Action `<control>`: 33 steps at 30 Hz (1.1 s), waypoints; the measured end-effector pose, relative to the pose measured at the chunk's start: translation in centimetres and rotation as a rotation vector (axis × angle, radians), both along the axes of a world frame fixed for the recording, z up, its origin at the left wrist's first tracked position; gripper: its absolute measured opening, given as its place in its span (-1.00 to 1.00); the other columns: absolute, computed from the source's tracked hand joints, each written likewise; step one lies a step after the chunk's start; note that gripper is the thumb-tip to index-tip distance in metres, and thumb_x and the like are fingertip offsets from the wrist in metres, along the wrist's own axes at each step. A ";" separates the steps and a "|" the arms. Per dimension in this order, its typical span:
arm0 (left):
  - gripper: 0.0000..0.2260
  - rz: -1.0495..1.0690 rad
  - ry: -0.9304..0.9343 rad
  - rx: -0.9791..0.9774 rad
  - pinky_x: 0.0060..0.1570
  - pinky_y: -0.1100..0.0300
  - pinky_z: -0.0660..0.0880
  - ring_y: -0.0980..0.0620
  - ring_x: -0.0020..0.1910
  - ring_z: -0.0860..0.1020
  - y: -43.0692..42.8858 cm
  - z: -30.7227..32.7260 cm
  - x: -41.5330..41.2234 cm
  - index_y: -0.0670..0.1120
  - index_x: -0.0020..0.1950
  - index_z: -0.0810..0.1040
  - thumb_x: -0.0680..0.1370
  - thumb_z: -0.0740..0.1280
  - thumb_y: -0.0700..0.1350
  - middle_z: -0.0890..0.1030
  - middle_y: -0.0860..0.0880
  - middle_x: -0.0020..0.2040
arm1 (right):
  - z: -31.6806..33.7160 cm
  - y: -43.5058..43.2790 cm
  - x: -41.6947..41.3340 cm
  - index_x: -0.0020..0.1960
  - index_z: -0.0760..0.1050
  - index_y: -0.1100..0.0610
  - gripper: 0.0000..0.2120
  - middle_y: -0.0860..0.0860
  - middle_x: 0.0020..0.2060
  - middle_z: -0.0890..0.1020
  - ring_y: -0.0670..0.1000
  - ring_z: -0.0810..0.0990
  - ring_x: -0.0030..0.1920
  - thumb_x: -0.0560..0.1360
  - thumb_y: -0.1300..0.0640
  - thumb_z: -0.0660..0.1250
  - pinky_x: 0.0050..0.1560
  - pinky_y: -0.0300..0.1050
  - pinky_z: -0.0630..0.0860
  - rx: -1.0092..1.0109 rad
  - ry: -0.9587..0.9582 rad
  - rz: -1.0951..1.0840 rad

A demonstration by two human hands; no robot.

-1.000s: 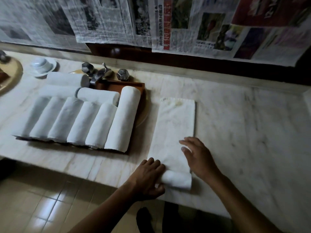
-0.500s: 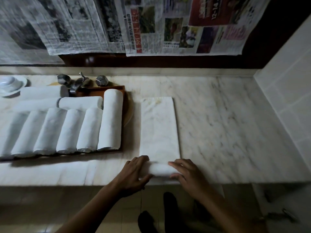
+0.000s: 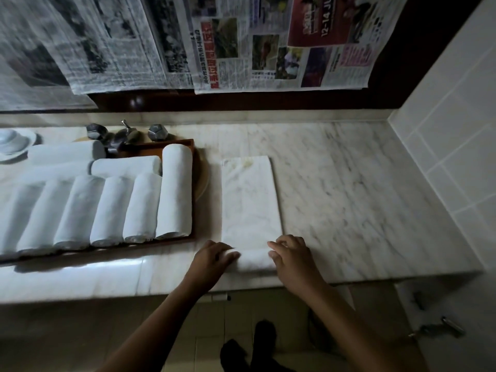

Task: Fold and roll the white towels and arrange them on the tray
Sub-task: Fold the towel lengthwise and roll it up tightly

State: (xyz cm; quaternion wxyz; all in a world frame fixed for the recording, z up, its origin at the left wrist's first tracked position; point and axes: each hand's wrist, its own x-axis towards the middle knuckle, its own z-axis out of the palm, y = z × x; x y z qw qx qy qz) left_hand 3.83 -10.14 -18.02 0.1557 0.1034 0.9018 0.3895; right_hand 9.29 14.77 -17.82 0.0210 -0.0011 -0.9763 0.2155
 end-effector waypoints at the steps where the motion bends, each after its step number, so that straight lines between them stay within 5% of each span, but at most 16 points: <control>1: -0.83 -0.013 0.003 -0.012 -0.09 0.43 0.35 0.30 -0.05 0.51 0.1 0.0 -0.3 0.06 0.03 0.71 0.57 0.43 0.12 0.60 0.14 -0.11 | 0.2 -0.5 0.2 0.25 0.64 0.03 -0.71 0.01 0.15 0.60 0.16 0.55 0.14 0.53 0.10 0.38 0.05 0.10 0.58 0.044 0.051 0.003; 8: -0.72 0.096 0.004 -0.034 -0.26 0.30 0.39 0.13 -0.20 0.55 0.8 0.7 -1.5 -0.04 -0.02 0.59 0.50 0.51 0.14 0.60 0.07 -0.16 | -1.9 -2.8 2.9 0.49 0.45 0.10 -0.46 0.14 0.43 0.50 0.21 0.45 0.43 0.50 0.15 0.34 0.49 0.17 0.26 0.210 0.176 0.150; 12: -0.60 -0.089 0.364 -0.210 0.09 0.08 0.44 -0.01 0.15 0.50 1.6 0.8 -0.1 0.00 0.30 0.53 0.61 0.27 0.23 0.54 0.02 0.22 | -2.1 -2.6 1.7 0.51 0.43 0.13 -0.42 0.14 0.44 0.50 0.20 0.44 0.46 0.49 0.14 0.38 0.51 0.19 0.21 0.245 0.153 0.171; 16: -0.35 -0.279 0.247 -0.326 0.33 0.08 0.27 0.07 0.43 0.37 0.6 0.5 0.1 0.02 0.52 0.40 0.62 -0.02 0.39 0.45 0.09 0.46 | -1.6 -1.9 0.8 0.51 0.42 0.12 -0.43 0.09 0.39 0.53 0.15 0.47 0.41 0.56 -0.08 0.23 0.49 0.17 0.19 0.290 0.122 0.222; 25: -0.35 -0.057 0.064 -0.146 0.20 0.02 0.27 0.12 0.24 0.40 0.2 0.5 0.2 0.13 0.29 0.40 0.50 -0.09 0.54 0.48 0.23 0.21 | 0.0 -1.1 -1.0 0.45 0.41 0.05 -0.53 -0.02 0.28 0.52 0.07 0.48 0.26 0.61 -0.12 0.13 0.45 0.06 0.36 0.177 -0.006 0.255; 33: -0.56 0.125 0.001 -0.096 0.08 -0.04 0.46 0.06 0.01 0.54 1.4 0.0 -1.3 0.18 0.05 0.47 0.44 0.11 0.46 0.50 0.17 -0.01 | 0.3 -1.7 -2.3 0.31 0.48 0.01 -0.63 0.00 0.18 0.49 0.10 0.43 0.14 0.60 -0.10 0.11 0.19 0.05 0.45 0.108 -0.052 0.178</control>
